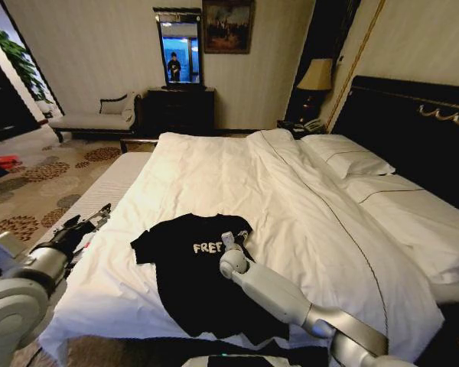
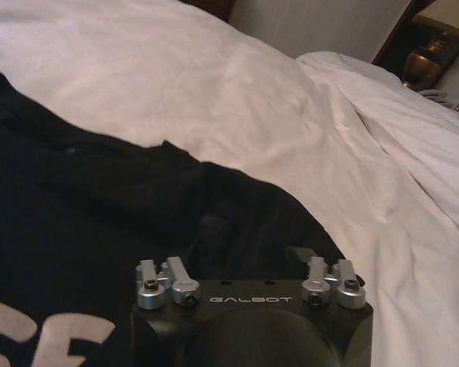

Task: Fold the clothes on the bed.

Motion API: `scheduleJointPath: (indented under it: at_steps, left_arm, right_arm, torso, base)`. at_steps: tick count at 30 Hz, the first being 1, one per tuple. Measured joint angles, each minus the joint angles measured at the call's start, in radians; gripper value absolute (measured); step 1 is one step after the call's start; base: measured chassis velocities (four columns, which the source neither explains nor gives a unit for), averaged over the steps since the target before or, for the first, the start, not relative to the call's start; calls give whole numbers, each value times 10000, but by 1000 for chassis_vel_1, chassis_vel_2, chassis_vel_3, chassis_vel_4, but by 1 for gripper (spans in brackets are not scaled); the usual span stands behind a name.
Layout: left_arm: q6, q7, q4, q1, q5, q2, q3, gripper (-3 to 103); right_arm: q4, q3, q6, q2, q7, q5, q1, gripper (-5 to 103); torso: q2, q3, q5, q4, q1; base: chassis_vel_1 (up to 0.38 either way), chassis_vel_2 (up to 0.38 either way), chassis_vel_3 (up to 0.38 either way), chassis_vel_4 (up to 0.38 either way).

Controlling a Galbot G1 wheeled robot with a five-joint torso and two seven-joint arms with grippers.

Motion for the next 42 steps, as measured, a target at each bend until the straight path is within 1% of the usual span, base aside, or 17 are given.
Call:
scheduleJointPath:
  at_steps: [3,5,7,8,9,11,13,15,21,22,24,27,28,29,38,39,42]
  left_arm:
    - [0,1,7,-1,27,-6,26,100]
    - [0,4,13,-2,35,-5,34,100]
    - [0,4,19,-2,36,2,35,100]
    - [0,4,24,-2,36,6,34,100]
    - [0,4,30,-2,36,16,24,100]
    - [0,5,35,-3,36,23,11,100]
    - [0,6,44,-9,35,33,-1,100]
    - [0,7,53,-17,35,32,6,100]
    - [-3,11,68,-41,48,21,47,100]
    - [-3,11,68,-42,53,21,50,100]
    - [-3,12,70,-42,56,21,50,100]
    - [-8,12,71,-42,64,17,42,100]
    - [-8,12,71,-42,64,17,42,100]
    - [-8,13,70,-40,69,12,40,100]
    - [-13,16,29,12,111,-52,26,100]
    - [-14,16,22,23,133,-64,33,100]
    - [-15,18,-15,45,169,-90,51,100]
  right_arm:
    - [0,2,116,5,-70,15,15,61]
    - [2,2,325,19,-183,47,41,50]
    - [2,0,388,25,-215,52,54,44]
    - [1,-2,422,30,-231,58,64,44]
    - [8,-3,512,46,-261,92,88,34]
    - [24,-3,568,51,-274,124,104,34]
    - [87,-3,680,49,-321,182,145,21]
    - [138,-2,732,38,-360,236,184,28]
    - [147,-34,777,-33,-472,268,227,33]
    - [176,-44,822,-66,-544,269,226,27]
    - [228,-69,879,-110,-627,268,227,24]
    - [325,-146,921,-159,-712,351,218,8]
    - [325,-146,921,-159,-712,351,218,8]
    - [338,-165,921,-168,-714,399,212,3]
    - [443,-225,909,-212,-599,344,181,0]
    - [442,-238,885,-182,-531,338,180,-3]
    - [336,-249,805,-67,-420,353,180,14]
  torso:
    - [0,0,0,0,0]
    - [0,0,0,0,-1]
    - [0,0,0,0,-1]
    - [0,0,0,0,0]
    - [0,0,0,0,0]
    - [0,0,0,1,0]
    - [0,0,0,0,0]
    - [1,0,0,0,-1]
    - [0,0,0,0,0]
    - [0,0,0,0,-1]
    - [1,0,0,0,-1]
    - [0,0,0,0,-1]
    - [0,0,0,0,-1]
    - [0,0,0,1,-1]
    - [0,0,0,0,-1]
    - [0,0,0,-1,-1]
    - [0,0,0,1,-1]
  base:
    - [0,0,0,0]
    - [0,0,0,0]
    - [0,0,0,0]
    - [0,0,0,0]
    - [0,0,0,0]
    - [0,0,0,0]
    - [0,0,0,0]
    - [0,0,0,0]
    - [0,0,0,0]
    - [0,0,0,0]
    - [0,0,0,0]
    - [0,0,0,0]
    - [0,0,0,0]
    - [0,0,0,0]
    - [0,0,0,0]
    - [0,0,0,0]
    - [0,0,0,0]
